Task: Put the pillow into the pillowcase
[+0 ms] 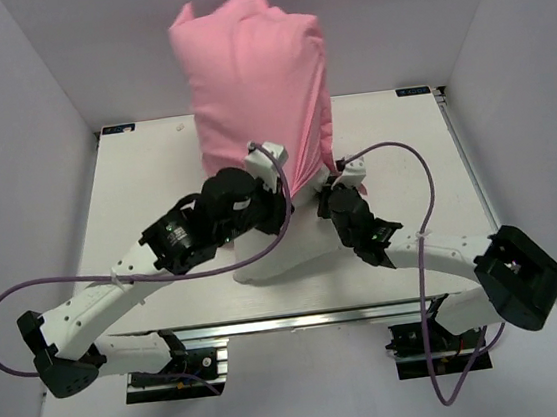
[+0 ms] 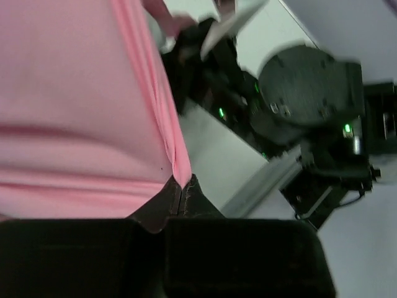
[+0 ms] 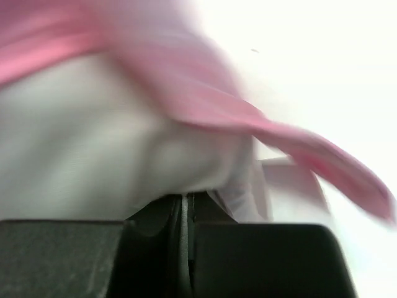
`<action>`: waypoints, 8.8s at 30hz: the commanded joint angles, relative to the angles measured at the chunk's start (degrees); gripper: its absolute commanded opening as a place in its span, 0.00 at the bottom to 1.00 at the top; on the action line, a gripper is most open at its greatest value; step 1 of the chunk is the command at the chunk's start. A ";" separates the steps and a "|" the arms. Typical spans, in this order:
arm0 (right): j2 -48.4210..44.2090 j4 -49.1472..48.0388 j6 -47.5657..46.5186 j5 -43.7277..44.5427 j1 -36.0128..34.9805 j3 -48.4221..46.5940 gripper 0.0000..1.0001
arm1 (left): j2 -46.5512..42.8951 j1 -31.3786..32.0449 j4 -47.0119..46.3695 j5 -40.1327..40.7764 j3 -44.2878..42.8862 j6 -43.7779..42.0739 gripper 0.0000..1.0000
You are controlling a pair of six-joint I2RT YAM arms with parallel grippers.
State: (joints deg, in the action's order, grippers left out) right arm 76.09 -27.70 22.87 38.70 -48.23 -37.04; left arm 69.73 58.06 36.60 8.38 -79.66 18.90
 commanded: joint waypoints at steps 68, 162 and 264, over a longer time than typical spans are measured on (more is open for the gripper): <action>11.53 -80.58 -4.07 6.30 -4.34 5.57 0.00 | 9.90 10.76 -17.01 -46.17 20.06 10.37 0.00; -13.42 43.96 -1.52 -28.33 21.06 -10.34 0.89 | 6.11 -12.64 19.83 3.40 1.24 6.68 0.98; 11.96 68.48 -10.83 -22.80 14.40 -54.10 0.73 | 36.61 -28.36 -15.76 -22.95 -9.21 13.45 0.98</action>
State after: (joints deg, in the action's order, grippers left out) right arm 87.13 38.09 13.47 13.28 -30.98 -87.53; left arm 107.61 30.26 24.40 -1.98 -89.32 32.75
